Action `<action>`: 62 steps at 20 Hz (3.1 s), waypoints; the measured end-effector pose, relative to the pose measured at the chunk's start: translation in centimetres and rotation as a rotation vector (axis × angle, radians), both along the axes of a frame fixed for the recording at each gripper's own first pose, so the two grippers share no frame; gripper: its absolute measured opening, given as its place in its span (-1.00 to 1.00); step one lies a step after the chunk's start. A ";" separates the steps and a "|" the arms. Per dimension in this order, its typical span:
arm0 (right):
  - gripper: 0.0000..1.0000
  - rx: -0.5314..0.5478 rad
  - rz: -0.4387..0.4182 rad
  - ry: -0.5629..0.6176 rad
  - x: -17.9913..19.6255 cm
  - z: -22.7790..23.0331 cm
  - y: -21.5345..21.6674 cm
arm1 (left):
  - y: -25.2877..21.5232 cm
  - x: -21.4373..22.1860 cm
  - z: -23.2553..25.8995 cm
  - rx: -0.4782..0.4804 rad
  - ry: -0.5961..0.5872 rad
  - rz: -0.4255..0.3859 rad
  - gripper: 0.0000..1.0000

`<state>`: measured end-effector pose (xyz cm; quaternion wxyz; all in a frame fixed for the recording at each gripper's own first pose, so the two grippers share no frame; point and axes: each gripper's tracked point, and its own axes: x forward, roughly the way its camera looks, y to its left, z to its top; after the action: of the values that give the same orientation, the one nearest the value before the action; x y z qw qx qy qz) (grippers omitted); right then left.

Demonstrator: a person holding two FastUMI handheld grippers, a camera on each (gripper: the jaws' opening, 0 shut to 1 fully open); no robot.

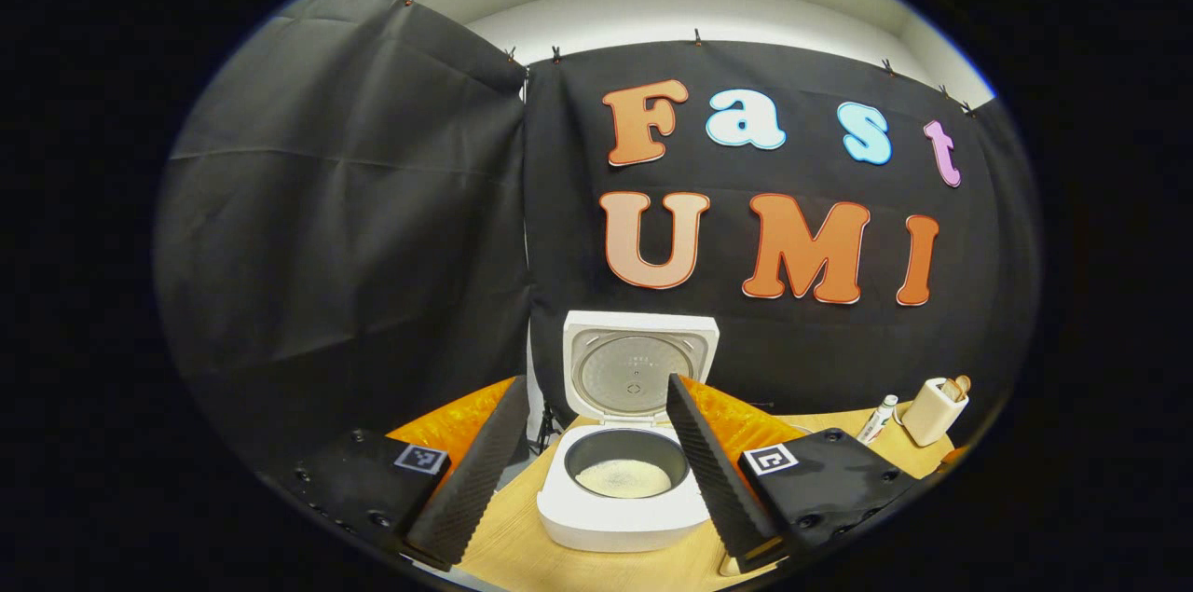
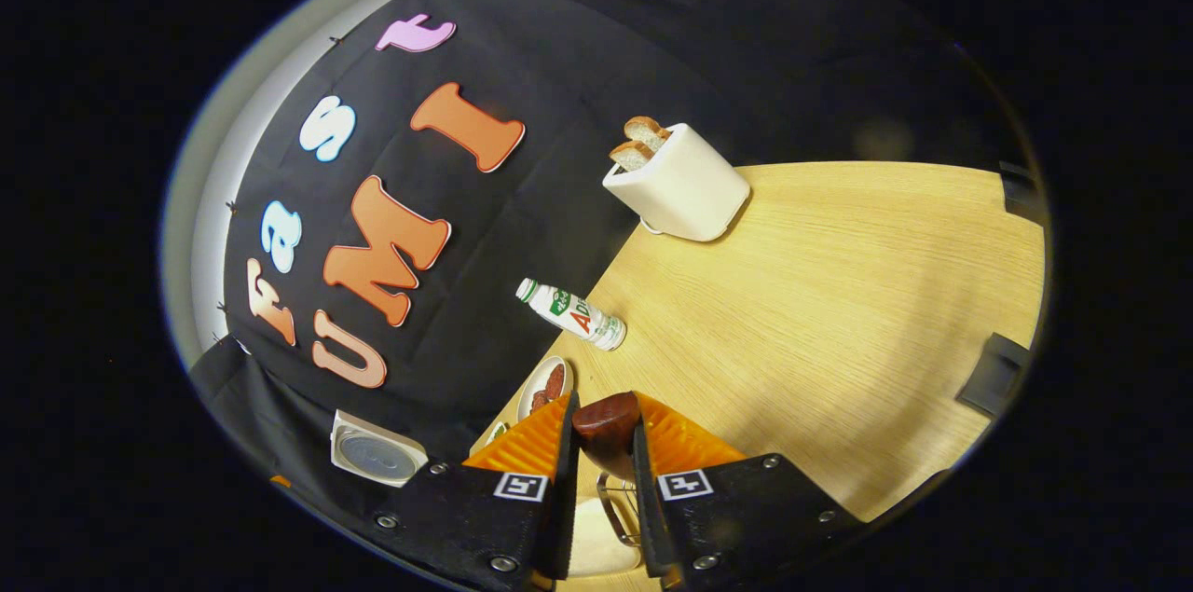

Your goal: Close the left gripper, press the button to open the rice cooker; take a wooden spoon from the chopstick holder with the right hand, scoop a spoonful of rice and pour it into the rice cooker, then put the wooden spoon back into the chopstick holder.

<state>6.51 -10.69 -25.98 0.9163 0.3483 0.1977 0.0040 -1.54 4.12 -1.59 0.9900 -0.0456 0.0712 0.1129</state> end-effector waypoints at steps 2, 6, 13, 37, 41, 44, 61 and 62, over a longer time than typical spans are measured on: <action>-0.50 -0.027 0.008 -0.005 0.1 0.5 0.3 | 0.3 -0.1 -0.2 -0.007 0.001 0.003 1.00; -0.55 -0.083 0.022 -0.034 0.0 2.7 1.1 | 1.4 -0.2 0.5 -0.006 -0.019 0.005 0.99; -0.55 -0.217 0.014 -0.096 -1.0 7.6 2.4 | 3.8 -0.4 0.3 -0.001 -0.026 -0.003 1.00; -0.55 -0.556 0.223 -0.108 -5.0 1.2 22.6 | 10.9 3.9 -1.2 0.040 -0.033 -0.106 1.00; -0.55 -0.635 0.235 -0.079 -5.8 -1.4 22.8 | 11.0 3.9 -1.6 0.058 -0.029 -0.120 1.00; -0.55 -0.573 0.240 -0.072 -6.1 -2.2 23.6 | 11.1 4.0 -2.0 0.057 -0.022 -0.126 1.00; -0.64 0.401 -0.043 0.055 -4.5 -6.8 19.7 | 10.2 4.0 -3.2 0.024 -0.003 -0.147 1.00; -0.56 0.448 -0.059 0.066 -4.5 -7.0 19.4 | 10.2 3.8 -3.1 0.026 -0.004 -0.147 1.00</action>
<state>2.04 8.74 -32.94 0.8090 0.5485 0.2113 0.0097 2.26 14.28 -4.67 0.9963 -0.0276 0.0707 0.0406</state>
